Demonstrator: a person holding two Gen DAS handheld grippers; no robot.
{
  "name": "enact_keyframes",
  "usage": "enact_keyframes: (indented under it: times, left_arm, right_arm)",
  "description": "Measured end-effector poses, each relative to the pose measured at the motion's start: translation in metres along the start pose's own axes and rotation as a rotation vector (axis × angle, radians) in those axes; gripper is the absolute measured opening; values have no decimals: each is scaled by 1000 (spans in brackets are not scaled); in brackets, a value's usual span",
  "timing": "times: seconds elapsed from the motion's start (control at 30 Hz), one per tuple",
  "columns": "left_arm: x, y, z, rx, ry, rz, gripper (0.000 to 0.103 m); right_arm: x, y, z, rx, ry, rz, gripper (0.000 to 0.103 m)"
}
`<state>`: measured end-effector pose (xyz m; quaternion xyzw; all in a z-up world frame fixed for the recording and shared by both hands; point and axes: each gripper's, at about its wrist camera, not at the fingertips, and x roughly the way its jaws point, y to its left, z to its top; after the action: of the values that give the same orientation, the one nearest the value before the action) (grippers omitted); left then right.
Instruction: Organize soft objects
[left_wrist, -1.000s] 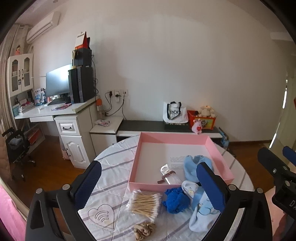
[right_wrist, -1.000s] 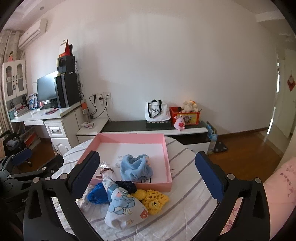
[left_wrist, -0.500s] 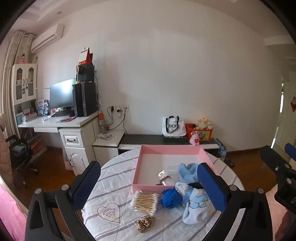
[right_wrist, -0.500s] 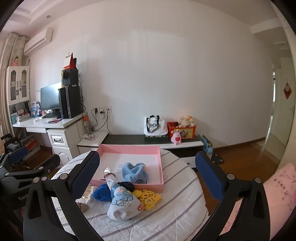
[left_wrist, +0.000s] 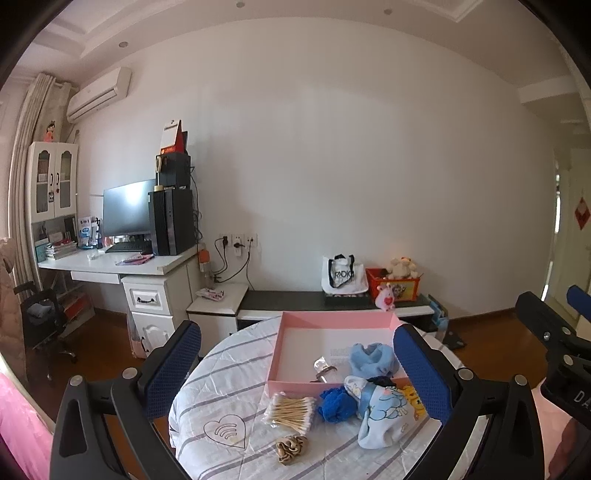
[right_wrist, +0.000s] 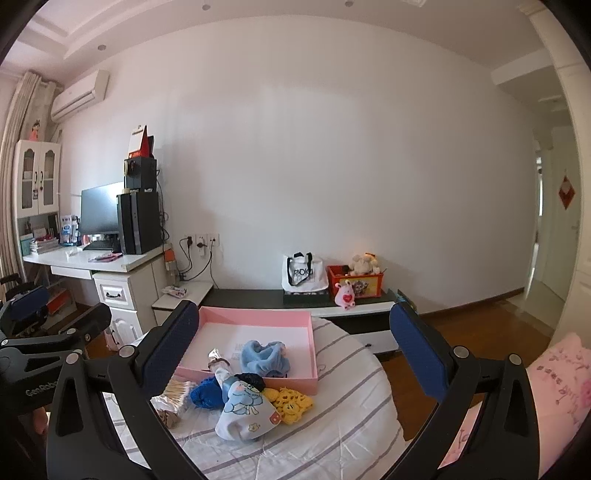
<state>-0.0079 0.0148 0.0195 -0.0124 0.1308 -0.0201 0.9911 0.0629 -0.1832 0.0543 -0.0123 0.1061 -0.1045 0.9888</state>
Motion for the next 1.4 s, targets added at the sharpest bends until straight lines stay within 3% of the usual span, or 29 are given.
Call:
enact_keyframes:
  times: [0.97,1.17,1.4]
  left_arm:
    - [29,2,1,-21,52,17,103]
    - [42,5,-4,-14,95,33,103]
    - [74,12,-18,-6,203,62,103]
  right_arm:
    - [15,5,-12,-12,60,5,103]
    - [25,6,-18,-16,99,10,103]
    - [48,13,-33,-15,172,34,103]
